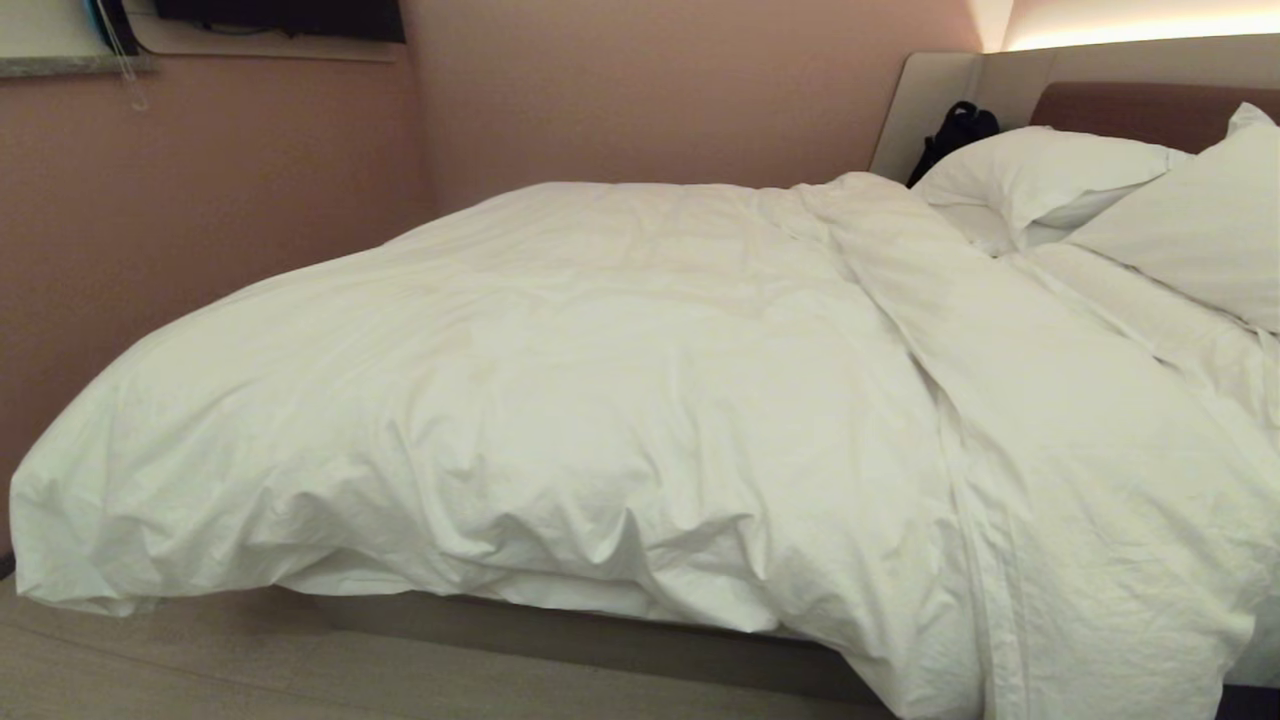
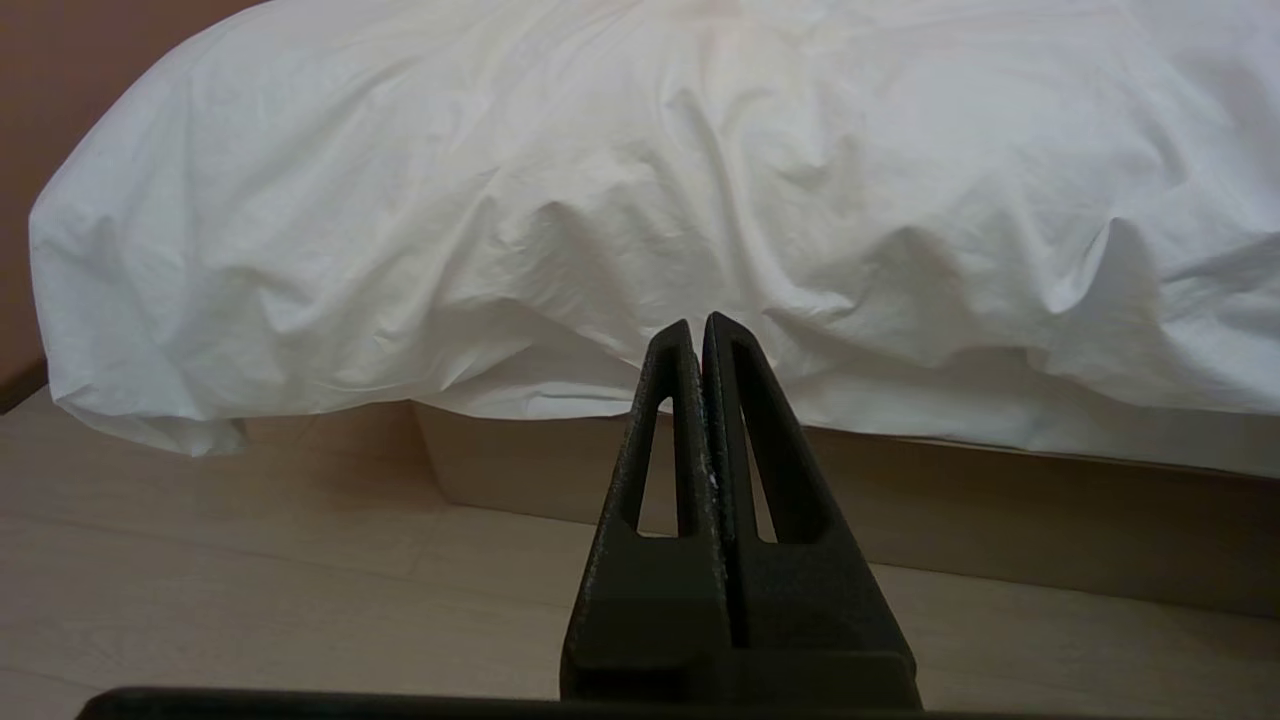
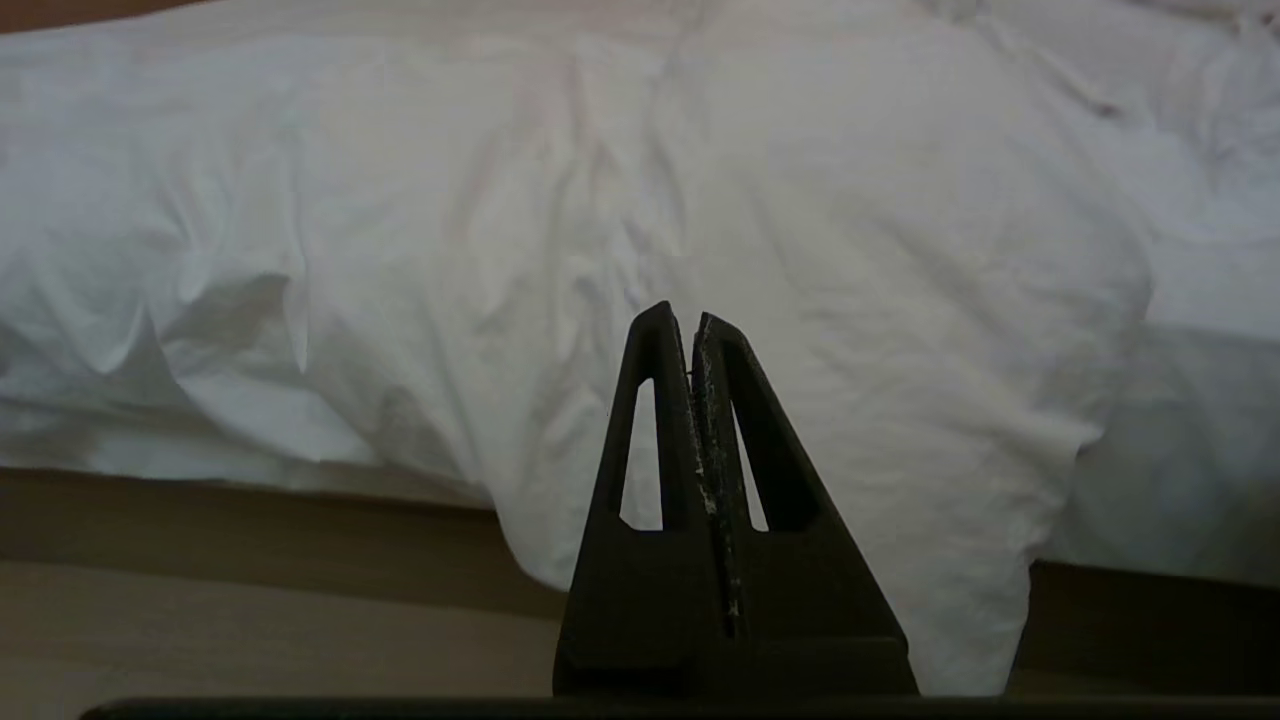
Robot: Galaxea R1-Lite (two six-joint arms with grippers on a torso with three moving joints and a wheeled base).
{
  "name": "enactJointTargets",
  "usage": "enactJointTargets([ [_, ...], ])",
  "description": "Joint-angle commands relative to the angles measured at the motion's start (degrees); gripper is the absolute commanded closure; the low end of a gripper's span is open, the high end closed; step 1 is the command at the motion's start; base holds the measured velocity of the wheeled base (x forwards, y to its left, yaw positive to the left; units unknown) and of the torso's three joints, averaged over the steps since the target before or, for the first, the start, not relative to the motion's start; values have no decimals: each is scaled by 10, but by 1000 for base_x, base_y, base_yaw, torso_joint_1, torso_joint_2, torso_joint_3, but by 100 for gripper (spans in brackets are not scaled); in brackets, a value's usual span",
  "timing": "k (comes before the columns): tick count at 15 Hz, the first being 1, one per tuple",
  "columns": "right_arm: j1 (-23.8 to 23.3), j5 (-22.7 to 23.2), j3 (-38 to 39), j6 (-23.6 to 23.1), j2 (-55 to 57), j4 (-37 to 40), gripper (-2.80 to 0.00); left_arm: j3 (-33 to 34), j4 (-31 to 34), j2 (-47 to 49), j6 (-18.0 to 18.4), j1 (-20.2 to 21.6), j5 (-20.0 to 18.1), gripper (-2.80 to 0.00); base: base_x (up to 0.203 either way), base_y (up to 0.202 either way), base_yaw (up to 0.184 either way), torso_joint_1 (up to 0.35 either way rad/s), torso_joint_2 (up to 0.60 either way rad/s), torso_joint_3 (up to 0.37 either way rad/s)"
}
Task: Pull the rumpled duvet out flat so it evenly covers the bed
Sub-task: Flatten the corners of the folded blanket
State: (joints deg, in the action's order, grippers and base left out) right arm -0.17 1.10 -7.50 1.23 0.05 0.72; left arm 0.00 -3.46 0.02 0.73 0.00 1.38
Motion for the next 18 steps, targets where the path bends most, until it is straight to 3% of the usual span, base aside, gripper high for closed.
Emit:
enactJointTargets([
  [1, 0, 1, 21, 4, 0, -1, 0, 0, -1, 0, 0, 0, 0, 0, 0, 0, 0, 0, 0, 0],
  [10, 0, 0, 62, 35, 0, -5, 0, 0, -1, 0, -1, 0, 0, 0, 0, 6, -1, 0, 1, 0],
  [13, 0, 1, 62, 39, 0, -5, 0, 0, -1, 0, 0, 0, 0, 0, 0, 159, -3, 3, 4, 2],
  [18, 0, -7, 64, 0, 0, -6, 0, 0, -1, 0, -1, 0, 0, 0, 0, 194, 0, 2, 3, 2],
])
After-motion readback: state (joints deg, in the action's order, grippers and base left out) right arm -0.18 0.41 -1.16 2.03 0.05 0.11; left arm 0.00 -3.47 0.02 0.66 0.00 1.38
